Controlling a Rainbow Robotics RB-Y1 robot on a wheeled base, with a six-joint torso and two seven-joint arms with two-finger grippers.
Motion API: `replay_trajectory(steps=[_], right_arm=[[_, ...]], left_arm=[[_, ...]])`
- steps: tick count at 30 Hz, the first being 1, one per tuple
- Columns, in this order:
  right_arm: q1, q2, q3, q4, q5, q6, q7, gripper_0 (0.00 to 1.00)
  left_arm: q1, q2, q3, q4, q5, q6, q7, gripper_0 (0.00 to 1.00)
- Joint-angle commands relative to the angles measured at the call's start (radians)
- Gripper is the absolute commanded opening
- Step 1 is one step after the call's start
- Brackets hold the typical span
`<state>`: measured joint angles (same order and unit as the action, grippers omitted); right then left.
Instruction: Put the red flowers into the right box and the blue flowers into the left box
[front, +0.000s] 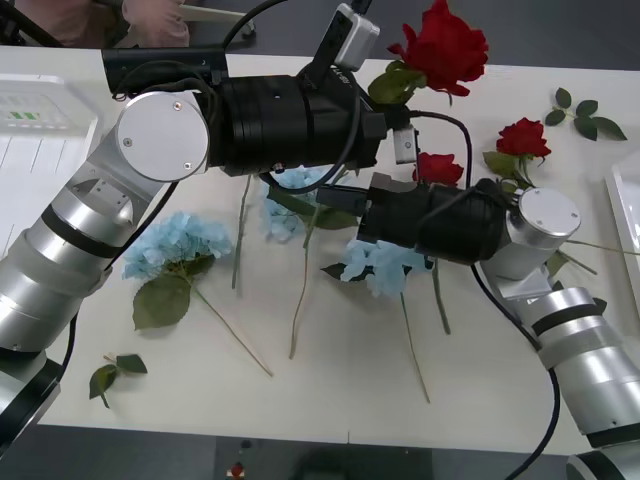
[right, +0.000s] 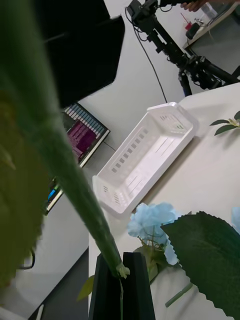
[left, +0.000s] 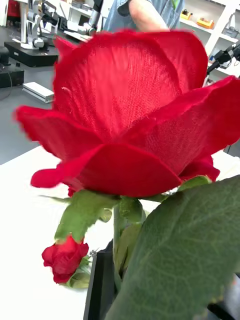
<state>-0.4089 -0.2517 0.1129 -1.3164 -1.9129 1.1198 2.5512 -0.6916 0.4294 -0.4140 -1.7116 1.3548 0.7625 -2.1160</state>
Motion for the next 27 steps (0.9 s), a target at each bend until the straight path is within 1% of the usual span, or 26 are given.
replay_trajectory(steps=[1, 9, 18, 22, 25, 27], right_arm=[[-0.010, -0.023, 0.010, -0.018, -0.009, -0.003, 0.008, 0.00], [-0.010, -0.037, 0.005, -0.018, -0.012, -0.002, 0.006, 0.00], [-0.010, -0.107, -0.010, -0.020, -0.038, 0.018, 0.008, 0.00], [-0.010, -0.176, -0.065, -0.021, -0.041, 0.075, -0.012, 0.00], [-0.010, -0.247, -0.114, -0.021, -0.041, 0.135, -0.078, 0.00], [-0.008, -0.308, -0.167, -0.021, -0.041, 0.184, -0.137, 0.00]], left_arm=[[-0.017, -0.004, -0.005, -0.034, 0.007, 0.003, 0.041, 1.00], [-0.017, -0.004, -0.005, -0.034, 0.007, 0.003, 0.041, 1.00], [-0.017, -0.004, -0.005, -0.034, 0.007, 0.003, 0.041, 1.00], [-0.017, -0.004, -0.005, -0.034, 0.007, 0.003, 0.041, 1.00], [-0.017, -0.004, -0.005, -0.034, 0.007, 0.003, 0.041, 1.00], [-0.017, -0.004, -0.005, -0.034, 0.007, 0.003, 0.041, 1.00]])
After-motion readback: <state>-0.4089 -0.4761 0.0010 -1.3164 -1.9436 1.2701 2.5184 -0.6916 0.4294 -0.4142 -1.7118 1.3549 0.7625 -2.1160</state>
